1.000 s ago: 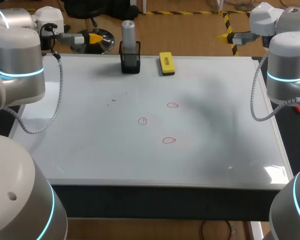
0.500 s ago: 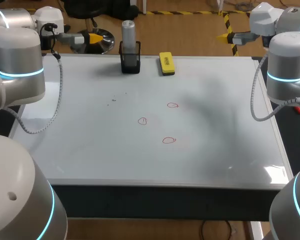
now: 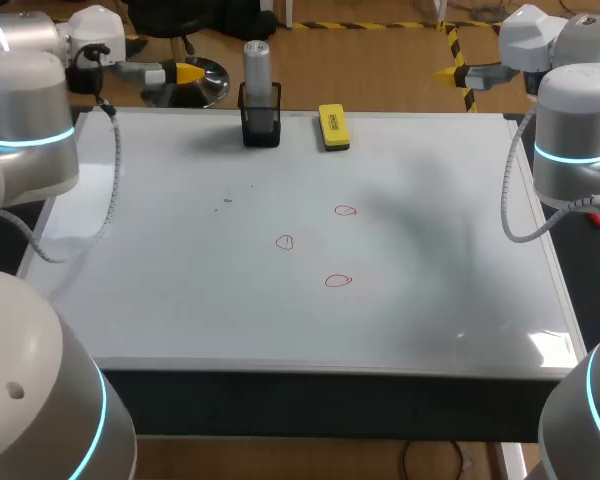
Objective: Pick up the inspection probe, press it on each red-marked spot on the whiteboard one by one, put down the probe, pick up the eraser, and wipe off all the red marks.
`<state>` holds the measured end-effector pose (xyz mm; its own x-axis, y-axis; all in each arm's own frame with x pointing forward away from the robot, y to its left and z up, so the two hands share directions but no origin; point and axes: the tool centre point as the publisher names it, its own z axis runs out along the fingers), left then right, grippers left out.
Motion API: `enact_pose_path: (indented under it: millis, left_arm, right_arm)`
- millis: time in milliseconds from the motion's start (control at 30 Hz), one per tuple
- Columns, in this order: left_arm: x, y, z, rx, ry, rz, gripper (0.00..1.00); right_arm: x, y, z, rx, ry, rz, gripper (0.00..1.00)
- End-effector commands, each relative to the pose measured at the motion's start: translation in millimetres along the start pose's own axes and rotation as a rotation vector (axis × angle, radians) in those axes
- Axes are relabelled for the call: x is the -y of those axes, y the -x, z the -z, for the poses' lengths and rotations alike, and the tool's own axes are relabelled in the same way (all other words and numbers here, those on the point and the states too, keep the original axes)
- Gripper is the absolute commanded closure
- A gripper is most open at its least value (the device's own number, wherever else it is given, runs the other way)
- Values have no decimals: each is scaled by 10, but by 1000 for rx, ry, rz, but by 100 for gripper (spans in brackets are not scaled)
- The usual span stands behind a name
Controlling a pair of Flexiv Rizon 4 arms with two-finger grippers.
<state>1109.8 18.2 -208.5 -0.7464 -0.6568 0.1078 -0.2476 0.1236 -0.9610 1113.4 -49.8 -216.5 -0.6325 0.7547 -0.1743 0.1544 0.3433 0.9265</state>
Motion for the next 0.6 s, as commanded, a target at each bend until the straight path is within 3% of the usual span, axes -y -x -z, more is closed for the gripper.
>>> enact_pose_path:
  millis: [33,600]
  left_arm:
    - [-30,230,-199,-81,-50,-29,0]
    - [61,626,-902,-321,-165,-169,0]
  right_arm:
    - [-3,2,-4,0,-2,0,0]
    - [-3,2,-4,0,-2,0,0]
